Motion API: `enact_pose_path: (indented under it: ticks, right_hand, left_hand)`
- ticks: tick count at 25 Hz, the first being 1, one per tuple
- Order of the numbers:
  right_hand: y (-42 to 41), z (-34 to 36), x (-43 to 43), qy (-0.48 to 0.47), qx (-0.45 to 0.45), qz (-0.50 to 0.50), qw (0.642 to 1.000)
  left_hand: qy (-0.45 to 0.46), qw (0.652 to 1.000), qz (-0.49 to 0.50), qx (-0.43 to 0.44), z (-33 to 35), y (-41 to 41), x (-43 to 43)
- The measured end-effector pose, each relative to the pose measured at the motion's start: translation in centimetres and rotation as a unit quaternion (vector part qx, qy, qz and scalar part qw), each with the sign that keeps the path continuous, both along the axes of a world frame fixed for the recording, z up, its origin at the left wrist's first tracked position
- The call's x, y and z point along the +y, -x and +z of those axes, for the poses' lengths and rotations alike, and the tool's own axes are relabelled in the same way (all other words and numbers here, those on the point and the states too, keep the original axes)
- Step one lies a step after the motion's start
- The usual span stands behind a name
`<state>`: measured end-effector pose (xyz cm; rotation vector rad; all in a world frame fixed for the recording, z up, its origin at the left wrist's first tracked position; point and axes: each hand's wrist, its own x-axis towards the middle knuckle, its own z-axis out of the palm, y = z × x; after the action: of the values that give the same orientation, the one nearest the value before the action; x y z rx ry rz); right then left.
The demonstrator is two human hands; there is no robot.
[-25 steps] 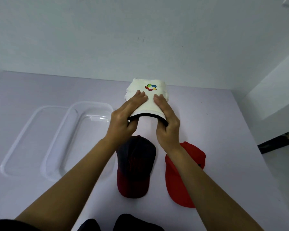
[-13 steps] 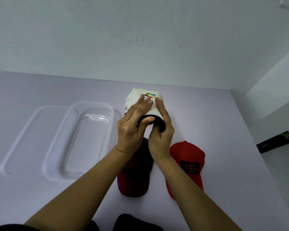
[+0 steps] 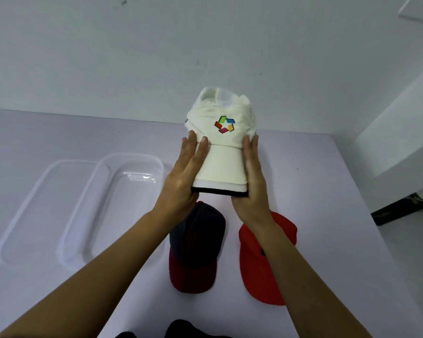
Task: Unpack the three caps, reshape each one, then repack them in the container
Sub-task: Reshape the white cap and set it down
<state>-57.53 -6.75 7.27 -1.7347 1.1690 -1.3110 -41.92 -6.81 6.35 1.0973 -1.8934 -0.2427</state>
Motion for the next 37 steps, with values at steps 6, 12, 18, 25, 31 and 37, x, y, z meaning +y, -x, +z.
enact_pose_path:
  ticks: [6, 12, 18, 25, 31, 37]
  right_hand:
    - [-1.7, -0.2, 1.2, -0.074, -0.104, 0.059, 0.990]
    - [1.2, -1.4, 0.0, 0.013, 0.010, 0.028, 0.999]
    - [2.5, -1.9, -0.9, 0.084, 0.119, 0.052, 0.988]
    - [2.2, -2.9, -0.4, 0.083, 0.135, 0.069, 0.985]
    - [2.9, -2.5, -0.7, 0.026, 0.252, 0.122, 0.960]
    - [3.1, 1.3, -2.8, 0.024, 0.142, -0.019, 0.989]
  left_hand:
    - [-0.055, 0.988, 0.022, 0.140, 0.5, 2.2, 1.4]
    - [-0.032, 0.994, -0.096, -0.031, -0.2, -1.6, 0.0]
    - [-0.276, 0.892, -0.025, 0.357, 5.1, -3.2, -4.1]
    - [-0.429, 0.819, -0.145, 0.353, 6.3, -2.6, -5.8]
    - [-0.368, 0.840, -0.100, 0.387, 6.1, -2.8, -5.7]
    - [-0.293, 0.904, -0.018, 0.310, 6.0, -3.3, -5.4]
